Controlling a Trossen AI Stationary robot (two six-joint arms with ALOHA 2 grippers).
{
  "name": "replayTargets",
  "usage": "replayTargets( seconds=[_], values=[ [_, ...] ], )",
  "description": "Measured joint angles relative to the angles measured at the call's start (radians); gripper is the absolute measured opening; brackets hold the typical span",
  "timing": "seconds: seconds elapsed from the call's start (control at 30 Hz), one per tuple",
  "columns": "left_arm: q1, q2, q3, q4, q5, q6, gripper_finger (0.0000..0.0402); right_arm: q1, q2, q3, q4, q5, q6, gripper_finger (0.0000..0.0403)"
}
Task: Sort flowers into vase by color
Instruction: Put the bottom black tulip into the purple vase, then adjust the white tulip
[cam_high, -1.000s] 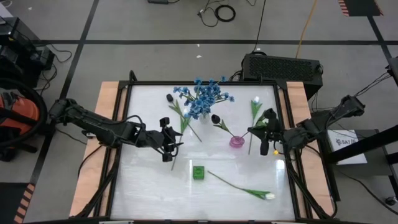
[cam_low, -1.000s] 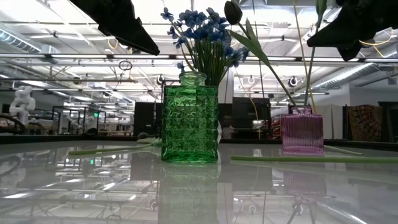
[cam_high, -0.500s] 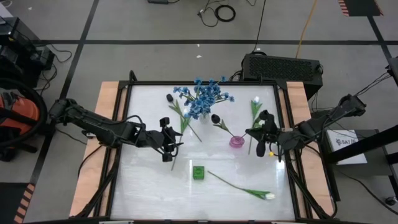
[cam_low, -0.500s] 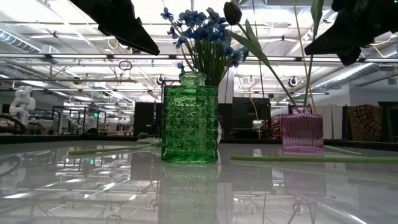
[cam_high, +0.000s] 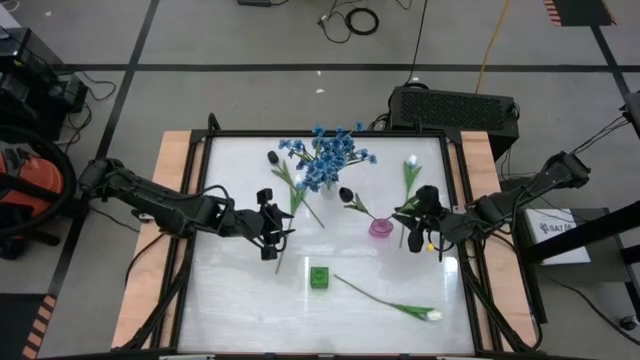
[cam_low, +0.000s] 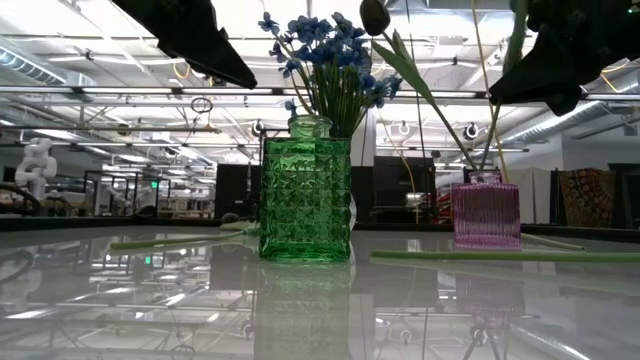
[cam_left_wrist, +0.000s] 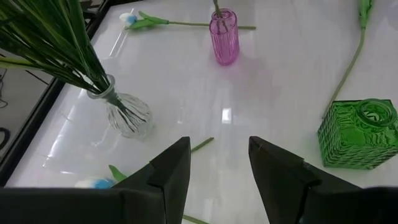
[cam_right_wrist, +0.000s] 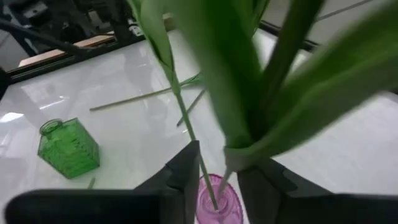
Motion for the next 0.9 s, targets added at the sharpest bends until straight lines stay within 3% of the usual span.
replayTargets(
  seconds=[0.3,0.47,0.63,0.9],
  values=[
    [0.03,0.0,-0.089,0.019,0.0,-0.001,0.0171,0.0,-0.034,0.028,-0.028,-0.027,0.002,0.0151],
    [0.062,0.0,-0.11,0.028,0.0,-0.031,0.0171,0.0,-0.039,0.079,-0.128,-0.03,0.045,0.0175],
    [0.093,0.0,-0.12,0.039,0.001,-0.107,0.0171,0.0,-0.039,0.116,-0.251,-0.03,0.112,0.0195],
    [0.166,0.001,-0.203,0.112,0.0,-0.293,0.0171,0.001,-0.039,0.164,-0.298,-0.053,0.148,0.0199]
  ],
)
